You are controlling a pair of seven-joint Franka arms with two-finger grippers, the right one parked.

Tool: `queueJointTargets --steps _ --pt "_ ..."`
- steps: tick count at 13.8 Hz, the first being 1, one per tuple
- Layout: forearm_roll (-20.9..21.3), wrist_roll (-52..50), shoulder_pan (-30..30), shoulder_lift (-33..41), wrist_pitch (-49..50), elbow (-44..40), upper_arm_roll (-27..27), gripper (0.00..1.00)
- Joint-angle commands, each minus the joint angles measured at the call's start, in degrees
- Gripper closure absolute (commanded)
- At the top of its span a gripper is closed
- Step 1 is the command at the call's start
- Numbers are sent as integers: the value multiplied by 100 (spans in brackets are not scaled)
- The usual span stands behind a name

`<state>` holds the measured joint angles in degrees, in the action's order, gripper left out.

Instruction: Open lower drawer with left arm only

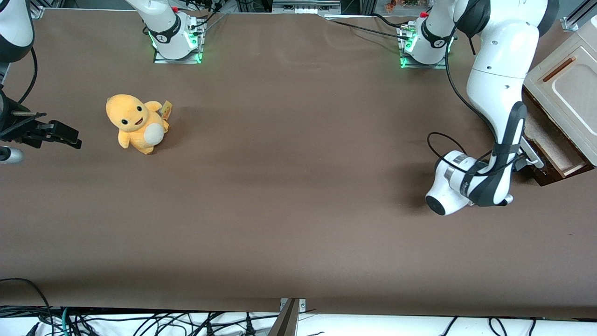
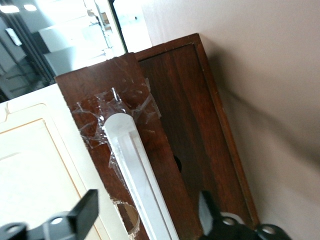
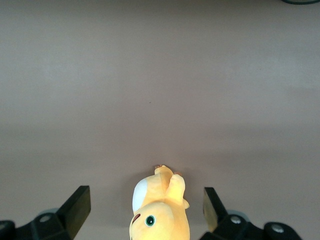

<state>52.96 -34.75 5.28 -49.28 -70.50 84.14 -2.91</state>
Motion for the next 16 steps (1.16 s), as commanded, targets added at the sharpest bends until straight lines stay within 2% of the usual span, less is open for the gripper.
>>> queueJointTargets --steps 1,5,9,10,14,16 --pt "-827 205 -79 50 107 -835 27 0" --pt "-2768 531 -483 234 107 -2145 44 0" --pt "-4781 644 -1169 673 -129 -2560 -8 0" --pt "-5047 749 -1222 761 -226 -2587 0 0" --pt "-5277 1600 -1485 1217 -795 -2491 -26 0" --pt "-5655 2311 -1644 1848 -1420 -1845 -17 0"
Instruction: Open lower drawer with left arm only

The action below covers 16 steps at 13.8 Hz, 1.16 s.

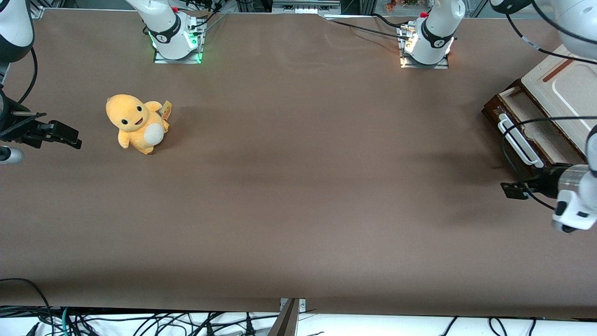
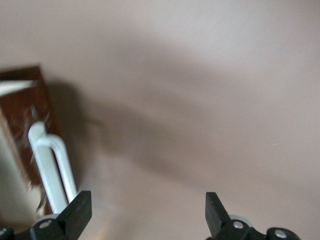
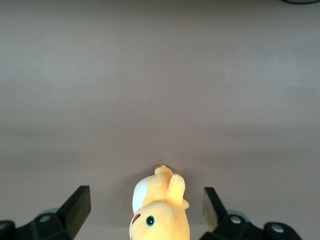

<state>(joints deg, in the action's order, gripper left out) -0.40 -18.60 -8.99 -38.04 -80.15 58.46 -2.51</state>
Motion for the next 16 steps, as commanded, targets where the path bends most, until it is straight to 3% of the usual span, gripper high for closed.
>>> queueJointTargets --steps 1,4,6,11,13,16 --pt "-320 1021 -165 1154 -814 1259 -39 0" --pt "-277 1620 -34 2315 -1896 2526 -13 0" --pt "-250 1719 160 2756 -2198 2819 -4 0" --pt "-224 1640 643 3451 -1462 3127 23 0" --pt "388 1622 819 3758 -1162 3547 31 0" --pt "392 1622 881 3830 -1152 3585 -4 0"
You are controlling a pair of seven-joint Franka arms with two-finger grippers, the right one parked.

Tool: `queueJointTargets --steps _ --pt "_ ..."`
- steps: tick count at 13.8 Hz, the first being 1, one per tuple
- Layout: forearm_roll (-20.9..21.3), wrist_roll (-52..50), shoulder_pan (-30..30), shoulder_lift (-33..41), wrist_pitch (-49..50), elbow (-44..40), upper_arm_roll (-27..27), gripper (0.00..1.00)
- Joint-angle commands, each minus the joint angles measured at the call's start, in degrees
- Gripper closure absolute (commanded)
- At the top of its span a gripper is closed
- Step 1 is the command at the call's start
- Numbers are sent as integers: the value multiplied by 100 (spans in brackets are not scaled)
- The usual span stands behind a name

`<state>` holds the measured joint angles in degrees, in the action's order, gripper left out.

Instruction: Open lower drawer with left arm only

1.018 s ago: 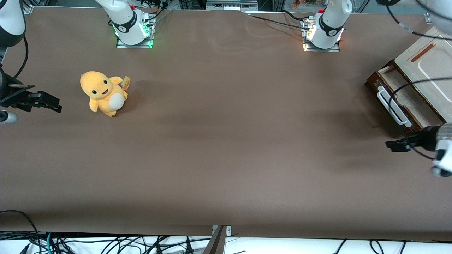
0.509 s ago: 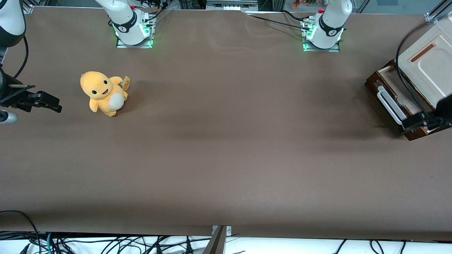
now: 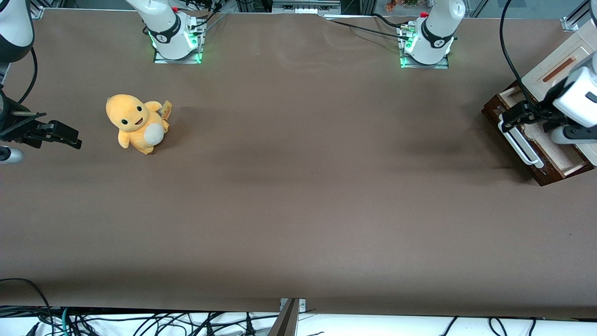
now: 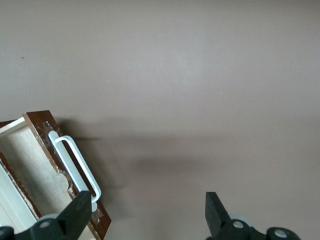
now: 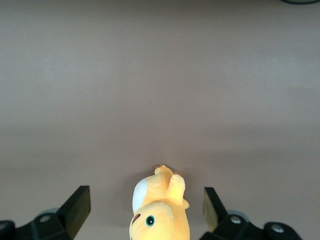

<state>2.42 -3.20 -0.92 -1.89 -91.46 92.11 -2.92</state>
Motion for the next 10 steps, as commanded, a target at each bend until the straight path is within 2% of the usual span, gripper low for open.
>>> queueJointTargets --steps 1,6,10 --pt "84 92 74 224 -12 237 37 0" --pt "-390 127 39 224 -29 228 37 0" --pt "-409 127 30 215 -29 246 37 0"
